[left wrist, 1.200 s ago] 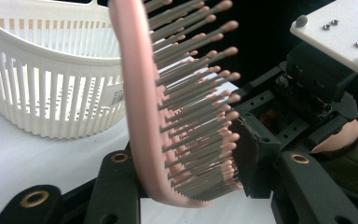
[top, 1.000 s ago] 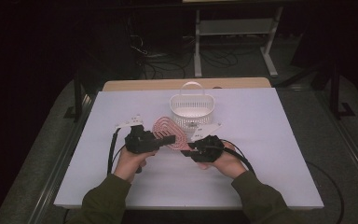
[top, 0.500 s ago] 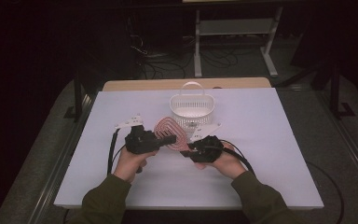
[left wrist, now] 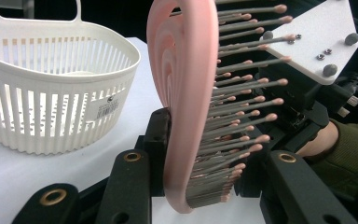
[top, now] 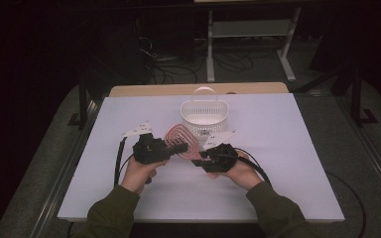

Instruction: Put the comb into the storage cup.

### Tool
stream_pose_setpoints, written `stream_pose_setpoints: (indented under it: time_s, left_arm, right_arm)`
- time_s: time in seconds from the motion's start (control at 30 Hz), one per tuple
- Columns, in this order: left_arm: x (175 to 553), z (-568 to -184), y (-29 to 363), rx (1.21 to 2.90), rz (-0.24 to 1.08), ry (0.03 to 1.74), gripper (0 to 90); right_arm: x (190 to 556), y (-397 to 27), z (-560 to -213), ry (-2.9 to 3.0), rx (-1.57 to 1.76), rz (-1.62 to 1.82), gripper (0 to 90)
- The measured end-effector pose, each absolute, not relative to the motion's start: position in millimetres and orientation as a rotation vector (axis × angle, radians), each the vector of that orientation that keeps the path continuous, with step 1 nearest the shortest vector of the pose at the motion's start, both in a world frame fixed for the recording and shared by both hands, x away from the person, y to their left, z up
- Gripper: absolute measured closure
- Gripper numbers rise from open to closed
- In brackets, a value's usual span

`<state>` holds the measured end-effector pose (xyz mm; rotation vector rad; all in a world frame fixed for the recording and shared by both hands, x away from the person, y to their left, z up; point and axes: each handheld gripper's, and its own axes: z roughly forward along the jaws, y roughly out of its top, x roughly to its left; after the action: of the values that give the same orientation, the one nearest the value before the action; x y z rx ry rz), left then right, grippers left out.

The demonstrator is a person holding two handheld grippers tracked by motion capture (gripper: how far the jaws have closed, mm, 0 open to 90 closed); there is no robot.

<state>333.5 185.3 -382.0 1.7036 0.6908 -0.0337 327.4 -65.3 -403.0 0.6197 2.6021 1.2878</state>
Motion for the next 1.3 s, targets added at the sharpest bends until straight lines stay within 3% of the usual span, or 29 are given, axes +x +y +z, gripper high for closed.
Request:
stream_pose_setpoints:
  time_s: [0.13,0.37,0.67,1.3]
  left_arm:
    - [333.7,-381.8,186.1,1.701,-0.03,0.69,64.9]
    - [334.4,-380.3,189.8,1.677,-0.033,0.695,65.1]
    - [335.7,-378.0,196.9,1.646,-0.027,0.706,65.1]
    - [338.9,-375.2,211.1,1.597,-0.021,0.738,65.1]
  right_arm:
    - [328.2,-65.7,-403.3,2.6,0.627,1.306,62.2]
    - [328.7,-65.5,-404.2,2.585,0.677,1.336,43.2]
    - [330.6,-66.1,-406.4,2.566,0.736,1.331,29.7]
    - [330.9,-76.4,-407.0,2.507,0.833,1.288,12.2]
